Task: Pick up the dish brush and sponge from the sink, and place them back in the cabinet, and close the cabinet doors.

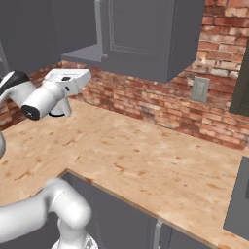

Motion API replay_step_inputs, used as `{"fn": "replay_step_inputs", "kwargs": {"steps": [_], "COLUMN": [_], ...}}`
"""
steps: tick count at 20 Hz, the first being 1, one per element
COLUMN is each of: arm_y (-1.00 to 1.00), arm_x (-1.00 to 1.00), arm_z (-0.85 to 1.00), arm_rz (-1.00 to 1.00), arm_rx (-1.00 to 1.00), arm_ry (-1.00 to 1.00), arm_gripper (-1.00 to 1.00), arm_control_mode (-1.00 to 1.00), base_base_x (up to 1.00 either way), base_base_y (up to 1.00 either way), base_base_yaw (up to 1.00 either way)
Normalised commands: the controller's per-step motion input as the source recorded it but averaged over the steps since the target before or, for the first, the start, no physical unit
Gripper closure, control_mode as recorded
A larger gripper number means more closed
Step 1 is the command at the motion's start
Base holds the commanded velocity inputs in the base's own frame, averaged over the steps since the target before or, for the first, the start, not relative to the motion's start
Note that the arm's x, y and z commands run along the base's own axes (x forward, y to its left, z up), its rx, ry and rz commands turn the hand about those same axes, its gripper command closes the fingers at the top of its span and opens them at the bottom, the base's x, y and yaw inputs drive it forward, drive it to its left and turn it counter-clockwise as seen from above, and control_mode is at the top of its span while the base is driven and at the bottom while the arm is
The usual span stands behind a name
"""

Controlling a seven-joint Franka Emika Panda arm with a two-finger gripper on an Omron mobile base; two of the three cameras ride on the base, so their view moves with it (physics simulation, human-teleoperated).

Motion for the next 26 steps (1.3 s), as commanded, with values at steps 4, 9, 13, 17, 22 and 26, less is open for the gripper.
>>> {"fn": "replay_step_inputs", "kwargs": {"steps": [4, 9, 13, 17, 22, 26], "arm_y": [0.32, 0.27, 0.24, 0.24, 0.27, 0.29], "arm_x": [-0.33, -0.24, -0.18, -0.22, -0.14, -0.11], "arm_z": [0.28, 0.35, 0.43, 0.44, 0.51, 0.63], "arm_rz": [0.0, 0.0, 0.0, 0.0, 0.0, -0.01], "arm_rx": [0.03, 0.04, 0.04, 0.03, 0.03, 0.04], "arm_ry": [0.07, 0.06, 0.04, 0.03, 0.04, 0.06], "arm_gripper": [-1.0, -1.0, -1.0, -1.0, -1.0, -1.0], "arm_control_mode": [-1.0, -1.0, -1.0, -1.0, -1.0, -1.0], "base_base_x": [0.0, 0.0, 0.0, 0.0, 0.0, 0.0], "base_base_y": [0.0, 0.0, 0.0, 0.0, 0.0, 0.0], "base_base_yaw": [0.0, 0.0, 0.0, 0.0, 0.0, 0.0]}}
